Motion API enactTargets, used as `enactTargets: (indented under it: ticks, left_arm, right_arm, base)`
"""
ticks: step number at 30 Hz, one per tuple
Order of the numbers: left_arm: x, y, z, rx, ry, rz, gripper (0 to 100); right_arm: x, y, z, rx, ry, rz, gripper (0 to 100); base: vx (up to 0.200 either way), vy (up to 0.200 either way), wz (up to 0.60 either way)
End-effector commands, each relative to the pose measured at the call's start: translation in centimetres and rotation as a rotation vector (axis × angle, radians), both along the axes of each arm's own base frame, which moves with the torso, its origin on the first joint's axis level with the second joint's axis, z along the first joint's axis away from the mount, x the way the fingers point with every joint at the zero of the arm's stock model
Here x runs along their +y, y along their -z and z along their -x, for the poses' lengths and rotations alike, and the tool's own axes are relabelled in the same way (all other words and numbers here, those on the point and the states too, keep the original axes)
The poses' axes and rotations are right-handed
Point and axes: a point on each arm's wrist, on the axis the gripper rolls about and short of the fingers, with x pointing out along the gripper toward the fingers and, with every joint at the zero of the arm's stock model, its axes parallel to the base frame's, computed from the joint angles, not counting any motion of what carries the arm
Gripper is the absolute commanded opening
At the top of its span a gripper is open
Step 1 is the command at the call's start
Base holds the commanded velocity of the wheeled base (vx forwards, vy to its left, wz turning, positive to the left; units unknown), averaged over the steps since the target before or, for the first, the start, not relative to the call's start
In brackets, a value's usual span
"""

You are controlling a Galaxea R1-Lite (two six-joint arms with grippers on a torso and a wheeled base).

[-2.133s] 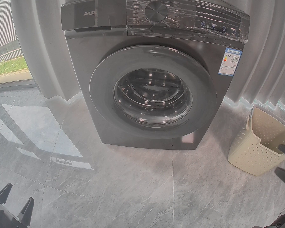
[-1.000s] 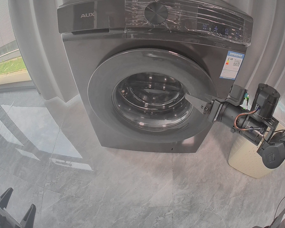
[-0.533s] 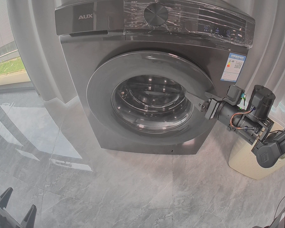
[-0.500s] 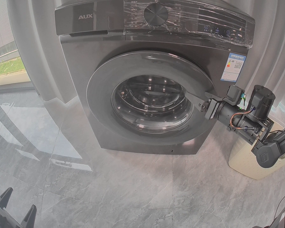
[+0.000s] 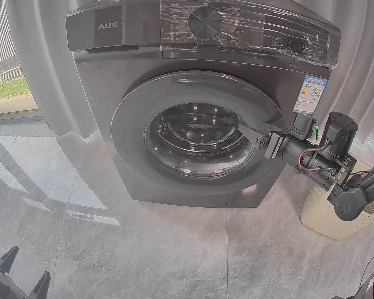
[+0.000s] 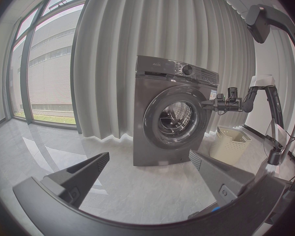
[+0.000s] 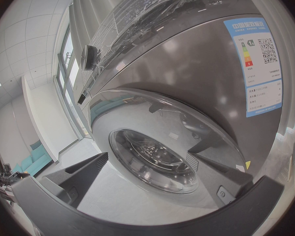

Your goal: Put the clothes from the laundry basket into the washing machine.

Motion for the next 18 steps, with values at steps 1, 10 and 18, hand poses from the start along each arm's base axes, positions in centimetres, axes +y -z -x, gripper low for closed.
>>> enactTargets:
  ticks: [1,10,18]
  left_arm:
    - [0.0,0.5,-0.1,0.021,0.0,-0.003,100]
    - [-0.1,0.5,-0.1,0.018,0.031,-0.012,100]
    - [-0.1,0.5,-0.1,0.016,0.032,-0.022,100]
  right_arm:
    - [-0.2,-0.4,0.1,-0.021,0.014,-0.008,100]
    - [-0.8,-0.7,1.5,-0.031,0.016,-0.003,100]
    - [-1.4,-0.5,2.5,-0.046,0.023,0.009,100]
  base:
    - [0.0,0.0,0.0]
    - [0.0,0.0,0.0]
    - [0.075,0.0,0.0]
